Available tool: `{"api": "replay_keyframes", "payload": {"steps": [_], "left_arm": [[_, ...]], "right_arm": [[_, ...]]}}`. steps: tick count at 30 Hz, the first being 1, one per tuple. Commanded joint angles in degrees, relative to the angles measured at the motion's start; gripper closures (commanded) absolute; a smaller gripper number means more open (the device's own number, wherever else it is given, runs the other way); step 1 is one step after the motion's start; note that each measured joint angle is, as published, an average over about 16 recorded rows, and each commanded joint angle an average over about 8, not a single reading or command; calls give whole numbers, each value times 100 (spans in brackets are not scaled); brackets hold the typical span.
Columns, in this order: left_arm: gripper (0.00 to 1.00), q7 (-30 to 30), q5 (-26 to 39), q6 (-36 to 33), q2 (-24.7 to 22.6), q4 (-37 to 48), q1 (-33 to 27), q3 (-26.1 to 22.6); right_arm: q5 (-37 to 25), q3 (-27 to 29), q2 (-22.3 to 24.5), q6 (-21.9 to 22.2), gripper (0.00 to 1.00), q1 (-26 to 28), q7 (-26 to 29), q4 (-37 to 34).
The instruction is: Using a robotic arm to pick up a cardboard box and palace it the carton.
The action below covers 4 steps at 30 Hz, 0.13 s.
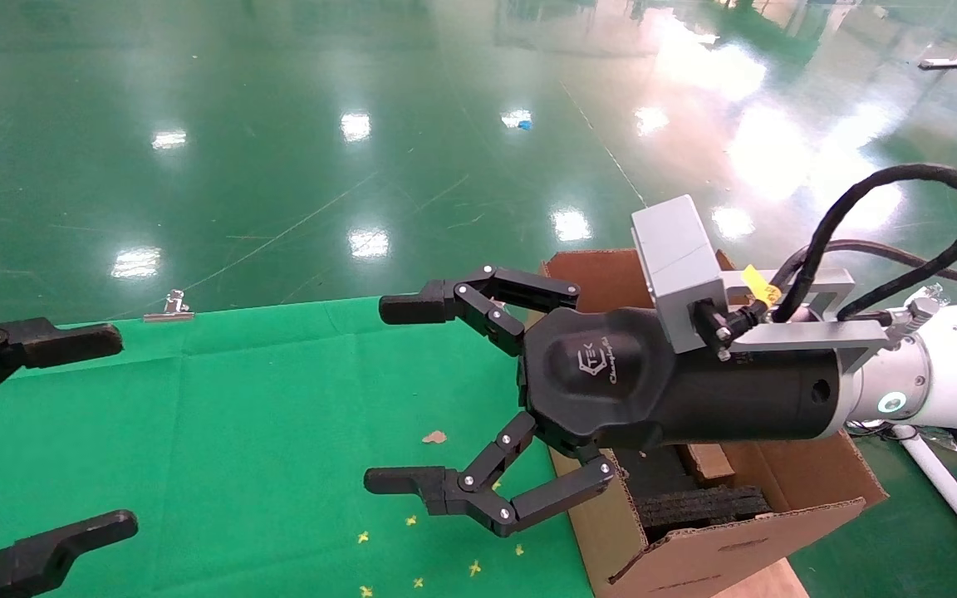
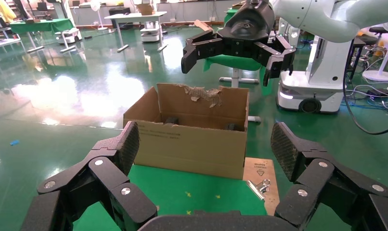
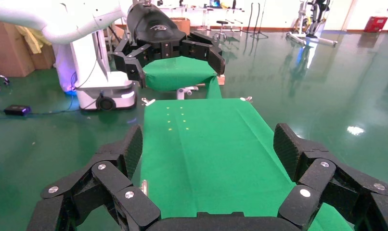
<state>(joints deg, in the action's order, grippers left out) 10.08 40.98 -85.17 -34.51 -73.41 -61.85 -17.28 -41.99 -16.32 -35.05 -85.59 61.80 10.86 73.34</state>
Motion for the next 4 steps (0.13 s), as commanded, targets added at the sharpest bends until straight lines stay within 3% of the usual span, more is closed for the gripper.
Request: {"api": "replay_keyframes", "payload": {"steps": [1, 4], "left_arm": [[0, 0, 0, 0, 0, 0, 0, 0], [0, 0, 0, 0, 0, 0, 0, 0]], "right_arm": [[0, 0, 0, 0, 0, 0, 0, 0], [0, 0, 0, 0, 0, 0, 0, 0]]}}
